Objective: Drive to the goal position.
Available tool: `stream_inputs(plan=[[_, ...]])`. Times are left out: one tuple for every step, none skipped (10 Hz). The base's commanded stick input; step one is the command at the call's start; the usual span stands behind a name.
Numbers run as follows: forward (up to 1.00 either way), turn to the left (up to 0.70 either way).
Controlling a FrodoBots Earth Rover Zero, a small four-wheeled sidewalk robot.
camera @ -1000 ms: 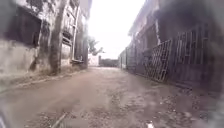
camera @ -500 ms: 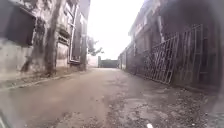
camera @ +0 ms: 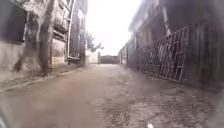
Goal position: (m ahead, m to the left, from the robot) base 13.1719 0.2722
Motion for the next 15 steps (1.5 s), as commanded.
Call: stream_inputs(plan=[[0.85,0.0],[0.85,0.0],[0.85,0.0],[0.85,0.0],[0.85,0.0],[0.85,0.0],[0.85,0.0],[0.85,0.0],[0.85,0.0],[0.85,0.0],[0.85,0.0],[0.85,0.0],[0.85,0.0],[0.85,0.0],[0.85,0.0]])
